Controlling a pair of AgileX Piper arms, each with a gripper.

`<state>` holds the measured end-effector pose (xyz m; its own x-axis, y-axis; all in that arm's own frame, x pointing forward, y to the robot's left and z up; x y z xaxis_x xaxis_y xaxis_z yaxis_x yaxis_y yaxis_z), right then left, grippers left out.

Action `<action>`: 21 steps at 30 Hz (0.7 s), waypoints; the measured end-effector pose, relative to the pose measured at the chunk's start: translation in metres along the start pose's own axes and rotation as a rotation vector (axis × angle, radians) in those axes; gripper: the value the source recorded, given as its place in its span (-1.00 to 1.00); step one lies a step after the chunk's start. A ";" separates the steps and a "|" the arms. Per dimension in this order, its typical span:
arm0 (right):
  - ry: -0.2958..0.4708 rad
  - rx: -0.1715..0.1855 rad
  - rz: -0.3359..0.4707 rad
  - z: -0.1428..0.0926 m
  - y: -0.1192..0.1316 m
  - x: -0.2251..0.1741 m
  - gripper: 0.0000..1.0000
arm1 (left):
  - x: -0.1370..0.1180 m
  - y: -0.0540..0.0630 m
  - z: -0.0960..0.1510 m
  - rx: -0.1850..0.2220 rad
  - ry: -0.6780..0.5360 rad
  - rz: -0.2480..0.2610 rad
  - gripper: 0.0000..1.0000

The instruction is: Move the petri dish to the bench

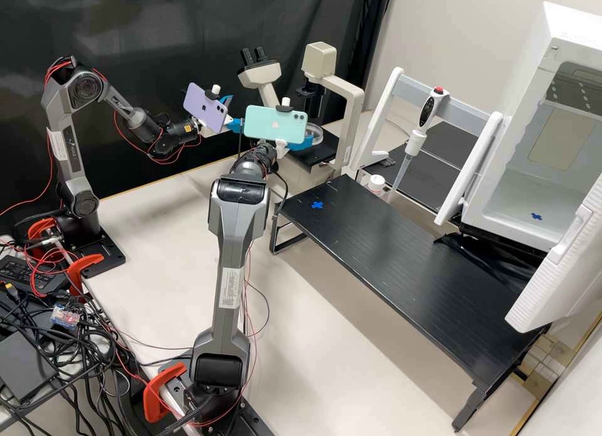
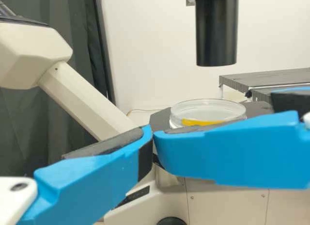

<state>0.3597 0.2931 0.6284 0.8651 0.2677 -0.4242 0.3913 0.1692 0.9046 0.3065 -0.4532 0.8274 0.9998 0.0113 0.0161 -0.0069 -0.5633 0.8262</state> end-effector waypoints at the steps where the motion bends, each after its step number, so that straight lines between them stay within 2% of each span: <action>1: -0.007 -0.002 0.000 0.003 0.000 0.000 1.00 | 0.000 0.000 0.000 0.001 -0.002 0.000 1.00; 6: -0.035 0.000 -0.011 0.015 -0.001 0.000 1.00 | 0.000 0.000 0.000 0.004 -0.005 -0.001 1.00; 10: -0.050 0.024 0.003 0.019 0.004 0.001 1.00 | 0.000 0.000 0.000 0.004 -0.005 -0.001 1.00; 15: -0.040 0.018 0.044 0.009 0.017 0.005 1.00 | 0.000 0.000 0.000 0.004 -0.005 -0.001 1.00; 21: -0.039 0.035 0.079 0.002 0.026 0.010 1.00 | 0.000 0.000 0.000 0.004 -0.005 -0.001 1.00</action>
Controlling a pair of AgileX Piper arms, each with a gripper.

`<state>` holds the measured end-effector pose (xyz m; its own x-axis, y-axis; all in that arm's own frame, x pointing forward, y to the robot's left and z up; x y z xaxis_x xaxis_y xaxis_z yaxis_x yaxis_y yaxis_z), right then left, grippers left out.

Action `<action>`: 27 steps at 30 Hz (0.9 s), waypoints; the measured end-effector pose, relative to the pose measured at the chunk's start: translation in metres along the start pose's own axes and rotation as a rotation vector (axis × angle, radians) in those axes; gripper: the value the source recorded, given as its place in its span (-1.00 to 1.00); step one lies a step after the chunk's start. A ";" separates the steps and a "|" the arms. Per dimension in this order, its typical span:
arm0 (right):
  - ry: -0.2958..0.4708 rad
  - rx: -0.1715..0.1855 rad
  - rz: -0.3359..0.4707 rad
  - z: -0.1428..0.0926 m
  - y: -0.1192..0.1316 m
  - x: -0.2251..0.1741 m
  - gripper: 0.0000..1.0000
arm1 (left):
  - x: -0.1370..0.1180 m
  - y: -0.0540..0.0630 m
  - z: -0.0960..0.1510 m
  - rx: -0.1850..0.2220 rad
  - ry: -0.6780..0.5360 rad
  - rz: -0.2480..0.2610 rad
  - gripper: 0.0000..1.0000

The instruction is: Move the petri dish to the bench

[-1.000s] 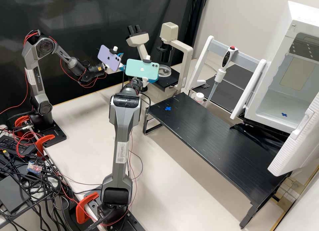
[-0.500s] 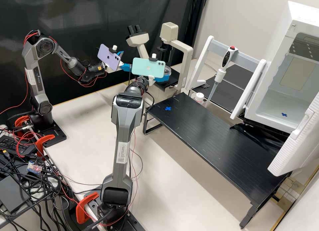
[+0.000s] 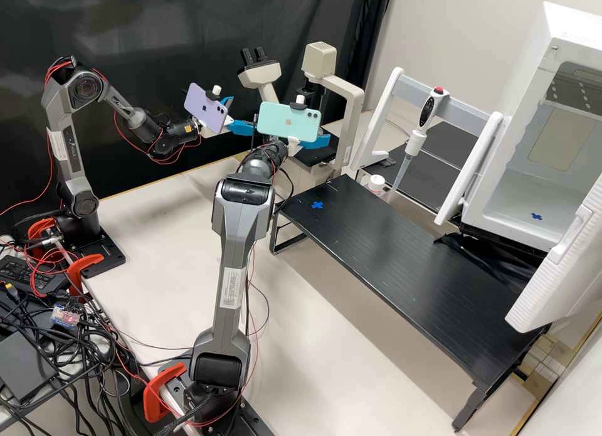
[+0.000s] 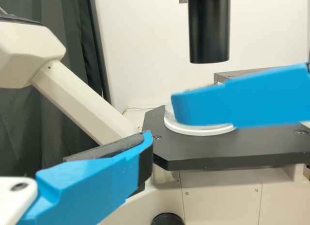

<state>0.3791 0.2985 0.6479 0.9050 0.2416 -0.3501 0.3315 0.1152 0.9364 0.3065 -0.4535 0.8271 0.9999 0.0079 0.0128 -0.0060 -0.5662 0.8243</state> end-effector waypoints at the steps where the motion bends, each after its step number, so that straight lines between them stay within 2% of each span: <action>1: -0.006 0.003 0.000 0.001 -0.001 0.002 1.00 | 0.000 0.000 0.000 0.000 0.000 0.000 1.00; 8: -0.035 0.020 -0.014 0.003 -0.014 0.011 1.00 | 0.000 0.000 0.000 0.000 0.000 0.000 1.00; 16: -0.034 0.022 -0.020 0.004 -0.017 0.011 1.00 | 0.000 0.000 0.000 0.000 0.000 0.000 1.00; 22: -0.037 0.007 -0.018 0.012 -0.024 0.008 1.00 | 0.000 0.000 0.000 0.000 0.000 0.000 1.00; 27: -0.027 0.002 -0.016 0.007 -0.030 0.007 1.00 | 0.000 0.000 0.000 0.000 0.000 0.000 1.00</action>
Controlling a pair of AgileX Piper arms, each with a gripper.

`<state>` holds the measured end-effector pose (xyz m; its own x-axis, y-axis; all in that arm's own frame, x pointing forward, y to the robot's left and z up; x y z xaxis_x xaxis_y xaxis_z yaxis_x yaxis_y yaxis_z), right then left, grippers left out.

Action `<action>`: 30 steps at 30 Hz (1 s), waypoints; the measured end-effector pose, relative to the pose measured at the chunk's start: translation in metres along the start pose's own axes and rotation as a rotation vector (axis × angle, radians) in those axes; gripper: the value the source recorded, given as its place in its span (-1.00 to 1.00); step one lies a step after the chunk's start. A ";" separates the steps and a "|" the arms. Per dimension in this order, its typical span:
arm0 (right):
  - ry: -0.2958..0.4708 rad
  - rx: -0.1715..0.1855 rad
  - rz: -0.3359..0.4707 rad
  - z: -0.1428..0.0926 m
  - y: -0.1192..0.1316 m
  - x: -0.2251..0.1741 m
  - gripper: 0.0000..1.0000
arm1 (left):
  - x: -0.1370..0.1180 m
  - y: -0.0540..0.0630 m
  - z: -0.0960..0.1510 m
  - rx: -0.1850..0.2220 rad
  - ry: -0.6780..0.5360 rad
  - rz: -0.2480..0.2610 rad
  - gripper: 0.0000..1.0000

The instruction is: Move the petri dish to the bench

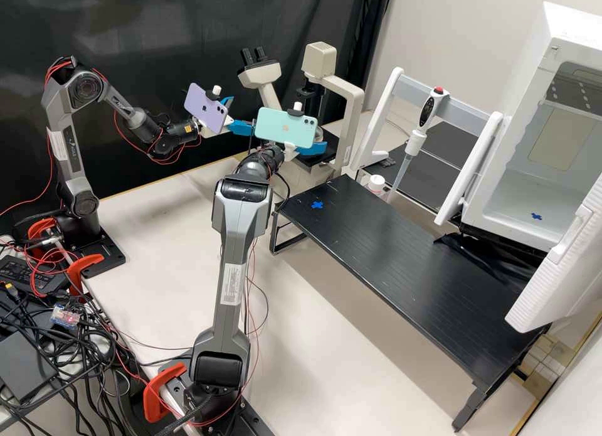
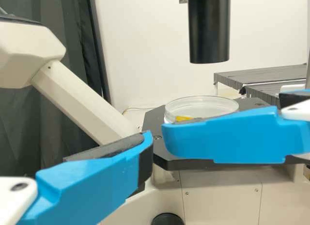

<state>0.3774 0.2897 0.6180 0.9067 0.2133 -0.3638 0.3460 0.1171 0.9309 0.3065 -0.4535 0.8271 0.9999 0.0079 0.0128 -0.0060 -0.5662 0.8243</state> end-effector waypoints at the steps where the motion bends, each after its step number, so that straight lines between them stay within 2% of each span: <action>1: -0.001 -0.009 0.004 0.001 -0.002 0.001 1.00 | 0.000 0.000 0.000 0.000 0.000 0.000 1.00; 5: -0.016 -0.036 0.000 0.005 -0.012 0.008 1.00 | 0.000 0.000 0.000 0.000 0.000 0.000 1.00; 9: -0.040 -0.028 0.022 0.010 -0.017 0.017 1.00 | 0.000 0.000 0.000 0.000 0.000 0.000 1.00; 11: -0.041 -0.041 0.036 0.009 -0.017 0.020 1.00 | 0.000 0.000 0.000 0.000 0.000 0.000 1.00; 14: -0.053 -0.040 0.043 0.009 -0.018 0.025 1.00 | 0.000 0.000 0.000 0.000 0.000 0.000 1.00; 21: -0.106 -0.014 0.038 0.013 -0.020 0.038 1.00 | 0.000 0.000 0.000 0.000 0.000 0.000 1.00; 28: -0.128 -0.018 0.017 0.008 -0.019 0.045 1.00 | 0.000 0.000 0.000 0.000 0.000 0.000 1.00; 29: -0.129 -0.014 0.014 0.008 -0.020 0.046 -1.00 | 0.000 0.000 0.000 0.000 0.000 0.000 1.00; 30: -0.131 -0.012 0.014 0.008 -0.020 0.047 -1.00 | 0.000 0.000 0.000 0.000 0.000 0.000 1.00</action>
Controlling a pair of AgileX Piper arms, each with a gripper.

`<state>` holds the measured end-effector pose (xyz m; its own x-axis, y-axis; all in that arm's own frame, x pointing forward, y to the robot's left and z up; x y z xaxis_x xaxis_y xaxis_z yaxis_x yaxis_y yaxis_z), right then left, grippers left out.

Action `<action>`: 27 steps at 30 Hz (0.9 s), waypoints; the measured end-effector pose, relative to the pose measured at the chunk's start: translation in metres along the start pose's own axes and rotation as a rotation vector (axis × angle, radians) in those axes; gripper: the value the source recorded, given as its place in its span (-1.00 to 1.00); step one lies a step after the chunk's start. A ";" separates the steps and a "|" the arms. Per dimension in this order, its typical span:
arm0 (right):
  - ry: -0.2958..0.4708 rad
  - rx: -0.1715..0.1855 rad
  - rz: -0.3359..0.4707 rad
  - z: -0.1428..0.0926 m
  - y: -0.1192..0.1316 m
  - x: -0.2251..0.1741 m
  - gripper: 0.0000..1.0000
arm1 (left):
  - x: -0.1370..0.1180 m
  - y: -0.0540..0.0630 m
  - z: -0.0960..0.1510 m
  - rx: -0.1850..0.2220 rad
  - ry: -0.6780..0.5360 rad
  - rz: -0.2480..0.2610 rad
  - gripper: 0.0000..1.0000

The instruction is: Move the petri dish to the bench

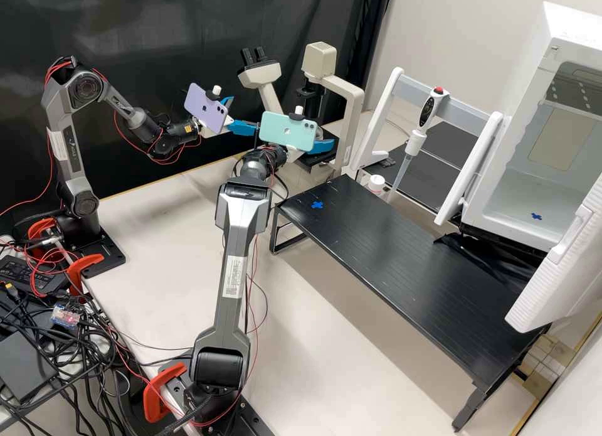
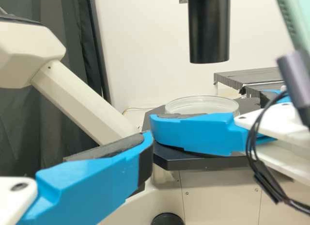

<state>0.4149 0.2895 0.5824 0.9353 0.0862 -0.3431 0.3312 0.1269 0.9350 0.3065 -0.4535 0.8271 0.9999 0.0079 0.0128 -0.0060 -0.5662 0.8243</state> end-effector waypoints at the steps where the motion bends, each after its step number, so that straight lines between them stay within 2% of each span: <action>1: -0.002 -0.001 -0.001 0.001 -0.001 0.000 -1.00 | 0.000 0.000 0.000 0.000 0.000 0.000 1.00; 14: -0.005 0.001 -0.009 0.005 -0.001 0.005 -1.00 | 0.000 0.000 0.000 0.000 0.000 0.000 1.00; 17: -0.005 -0.011 -0.009 0.005 -0.001 0.005 -1.00 | 0.000 0.000 0.000 0.000 0.000 0.000 1.00; 27: 0.008 -0.014 -0.044 0.006 -0.002 0.006 -1.00 | 0.000 0.000 0.000 0.000 0.000 0.000 1.00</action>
<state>0.4209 0.2837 0.5793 0.9187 0.0882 -0.3849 0.3706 0.1442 0.9176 0.3065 -0.4535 0.8271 0.9999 0.0079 0.0128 -0.0060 -0.5662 0.8243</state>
